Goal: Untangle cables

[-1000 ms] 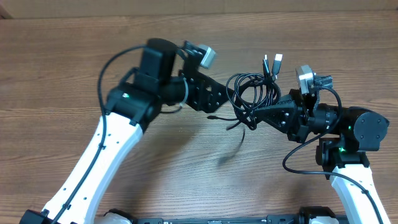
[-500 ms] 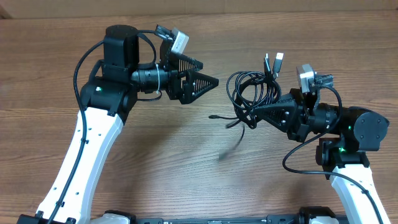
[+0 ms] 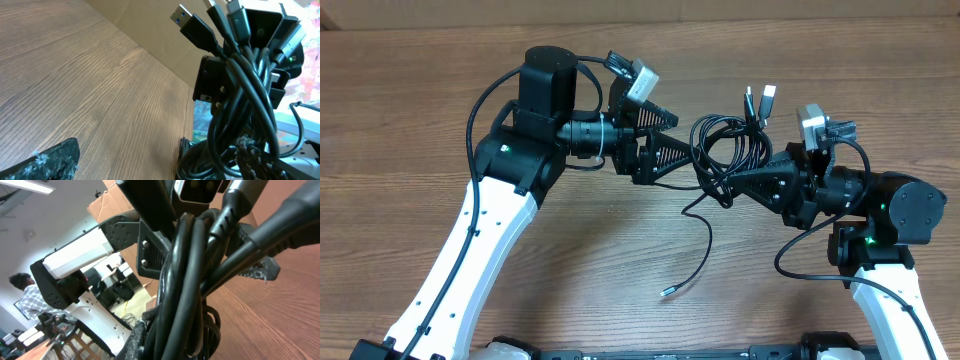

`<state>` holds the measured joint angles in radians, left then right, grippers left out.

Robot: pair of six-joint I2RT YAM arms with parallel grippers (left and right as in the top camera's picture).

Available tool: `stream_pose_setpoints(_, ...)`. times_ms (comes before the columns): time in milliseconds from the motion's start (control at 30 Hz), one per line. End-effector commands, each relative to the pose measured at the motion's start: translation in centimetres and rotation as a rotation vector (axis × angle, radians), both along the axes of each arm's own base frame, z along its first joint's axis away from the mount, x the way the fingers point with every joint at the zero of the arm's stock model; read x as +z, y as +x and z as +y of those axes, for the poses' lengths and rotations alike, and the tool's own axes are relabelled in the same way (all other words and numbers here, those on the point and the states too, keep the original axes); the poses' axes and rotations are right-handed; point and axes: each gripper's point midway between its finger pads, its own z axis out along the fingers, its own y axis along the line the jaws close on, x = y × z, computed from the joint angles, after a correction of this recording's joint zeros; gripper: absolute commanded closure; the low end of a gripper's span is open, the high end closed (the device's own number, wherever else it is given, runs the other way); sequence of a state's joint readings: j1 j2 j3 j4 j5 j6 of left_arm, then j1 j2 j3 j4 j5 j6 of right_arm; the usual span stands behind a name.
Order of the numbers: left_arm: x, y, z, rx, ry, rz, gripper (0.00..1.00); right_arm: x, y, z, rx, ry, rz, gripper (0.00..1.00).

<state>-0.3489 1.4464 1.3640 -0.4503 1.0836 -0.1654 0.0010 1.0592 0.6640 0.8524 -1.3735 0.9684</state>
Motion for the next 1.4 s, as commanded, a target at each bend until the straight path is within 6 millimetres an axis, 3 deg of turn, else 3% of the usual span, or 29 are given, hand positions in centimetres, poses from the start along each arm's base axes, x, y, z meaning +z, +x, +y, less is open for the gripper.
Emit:
stream_pose_setpoints(0, 0.3, 0.6, -0.2, 0.057, 0.016, 0.018, 0.0, 1.0, -0.8, 0.1, 0.018, -0.007, -0.042, 0.96)
stream_pose_setpoints(300, -0.5, 1.9, 0.0, 0.172, 0.051, 0.1, 0.09, 0.9, -0.8, 0.1, 0.02, -0.009, -0.042, 0.96)
stream_pose_setpoints(533, -0.2, 0.7, -1.3, 0.113, 0.042, 0.079, 0.11, 0.9, -0.8, 0.1, 0.02, -0.009, -0.042, 0.96)
stream_pose_setpoints(700, 0.1, 0.5, -1.4, 0.097, 0.033, 0.064, 0.19, 0.9, -0.8, 0.1, 0.02, -0.009, -0.042, 0.96)
stream_pose_setpoints(767, 0.2, 0.7, -1.2, 0.104, 0.03, 0.06, 0.18, 0.9, -0.8, 0.1, 0.021, -0.009, -0.042, 0.96)
stream_pose_setpoints(933, 0.6, 1.0, -0.6, 0.1, 0.008, 0.067, 0.0, 0.9, -0.8, 0.1, 0.02, -0.009, -0.042, 0.96)
stream_pose_setpoints(1100, 1.8, -1.5, -0.9, -0.071, -0.055, 0.008, 0.0, 0.9, -0.8, 0.1, 0.02, -0.009, -0.042, 0.96)
stream_pose_setpoints(1367, 1.3, -2.1, -0.9, -0.091, -0.044, 0.025, 0.0, 0.9, -0.8, 0.1, 0.02, -0.009, -0.042, 0.96)
